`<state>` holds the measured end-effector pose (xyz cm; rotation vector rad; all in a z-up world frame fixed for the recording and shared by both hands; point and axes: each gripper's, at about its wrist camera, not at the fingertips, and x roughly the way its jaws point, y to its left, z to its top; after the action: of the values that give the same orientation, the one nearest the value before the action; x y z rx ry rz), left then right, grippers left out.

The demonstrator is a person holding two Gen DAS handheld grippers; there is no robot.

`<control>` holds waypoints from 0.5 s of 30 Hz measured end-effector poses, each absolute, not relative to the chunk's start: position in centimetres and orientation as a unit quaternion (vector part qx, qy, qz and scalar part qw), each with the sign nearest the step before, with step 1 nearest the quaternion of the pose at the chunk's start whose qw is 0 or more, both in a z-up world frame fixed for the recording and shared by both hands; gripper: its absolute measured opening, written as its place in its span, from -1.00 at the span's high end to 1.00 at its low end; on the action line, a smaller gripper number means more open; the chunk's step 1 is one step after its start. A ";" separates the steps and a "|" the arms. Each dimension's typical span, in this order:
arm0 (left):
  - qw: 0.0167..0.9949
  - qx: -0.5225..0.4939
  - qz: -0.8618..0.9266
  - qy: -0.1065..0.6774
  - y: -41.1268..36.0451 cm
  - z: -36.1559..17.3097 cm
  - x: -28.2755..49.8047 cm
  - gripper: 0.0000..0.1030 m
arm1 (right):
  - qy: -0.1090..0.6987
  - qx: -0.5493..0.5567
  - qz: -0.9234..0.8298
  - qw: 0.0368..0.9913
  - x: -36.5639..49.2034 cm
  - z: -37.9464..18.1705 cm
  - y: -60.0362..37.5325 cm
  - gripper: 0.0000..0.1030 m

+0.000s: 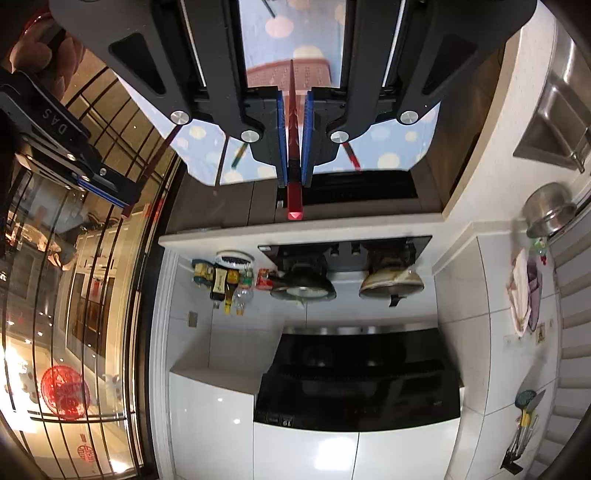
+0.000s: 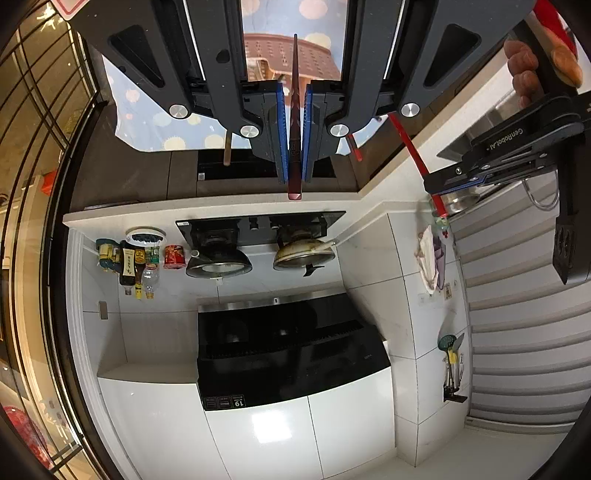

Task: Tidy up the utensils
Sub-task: 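Carry both chopsticks up over the pink holder with both tools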

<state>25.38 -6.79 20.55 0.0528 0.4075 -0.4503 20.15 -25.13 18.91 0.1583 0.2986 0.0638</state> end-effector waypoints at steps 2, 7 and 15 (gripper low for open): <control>0.956 0.025 -0.219 0.196 -7.2 21.5 26.5 0.86 | 0.142 0.081 0.028 0.986 21.6 19.9 -25.3 0.87; 0.957 0.025 -0.215 0.194 -8.1 22.6 29.0 0.87 | 0.148 0.075 0.020 0.986 25.7 20.6 -25.1 0.87; 0.948 0.032 -0.210 0.237 -9.3 19.3 32.7 0.86 | 0.203 0.070 0.021 0.976 30.3 16.6 -24.2 0.87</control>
<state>32.72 -9.28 19.29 0.0645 0.4833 -0.4269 30.32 -24.20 16.64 0.1418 0.4092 0.0418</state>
